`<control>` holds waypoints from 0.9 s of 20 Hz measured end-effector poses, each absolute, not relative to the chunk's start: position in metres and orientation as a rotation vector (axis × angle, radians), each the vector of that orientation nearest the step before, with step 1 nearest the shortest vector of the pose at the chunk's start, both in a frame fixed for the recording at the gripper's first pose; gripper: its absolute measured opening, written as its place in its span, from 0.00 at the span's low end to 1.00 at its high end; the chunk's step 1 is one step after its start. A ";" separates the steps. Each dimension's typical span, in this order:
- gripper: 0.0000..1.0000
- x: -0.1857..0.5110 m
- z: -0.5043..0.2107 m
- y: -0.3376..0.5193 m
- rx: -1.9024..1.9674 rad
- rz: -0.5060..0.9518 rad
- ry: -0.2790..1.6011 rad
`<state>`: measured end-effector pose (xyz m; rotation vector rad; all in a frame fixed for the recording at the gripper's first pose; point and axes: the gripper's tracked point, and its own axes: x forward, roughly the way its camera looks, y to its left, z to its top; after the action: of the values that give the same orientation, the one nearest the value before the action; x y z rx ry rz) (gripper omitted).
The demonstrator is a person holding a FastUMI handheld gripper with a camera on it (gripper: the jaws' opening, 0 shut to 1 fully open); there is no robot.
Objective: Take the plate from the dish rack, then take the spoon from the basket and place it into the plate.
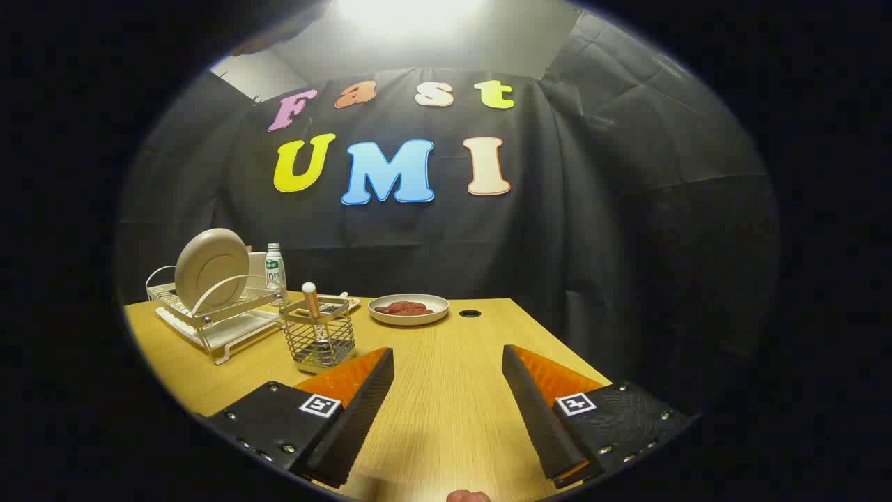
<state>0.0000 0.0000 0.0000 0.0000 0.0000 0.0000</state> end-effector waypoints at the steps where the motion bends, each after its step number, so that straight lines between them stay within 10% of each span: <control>1: 0.97 0.014 0.003 -0.001 0.007 0.000 -0.008; 18: 0.97 0.062 0.101 0.001 0.024 -0.068 -0.125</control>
<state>0.0620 0.0011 0.1006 0.0244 -0.1254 -0.0681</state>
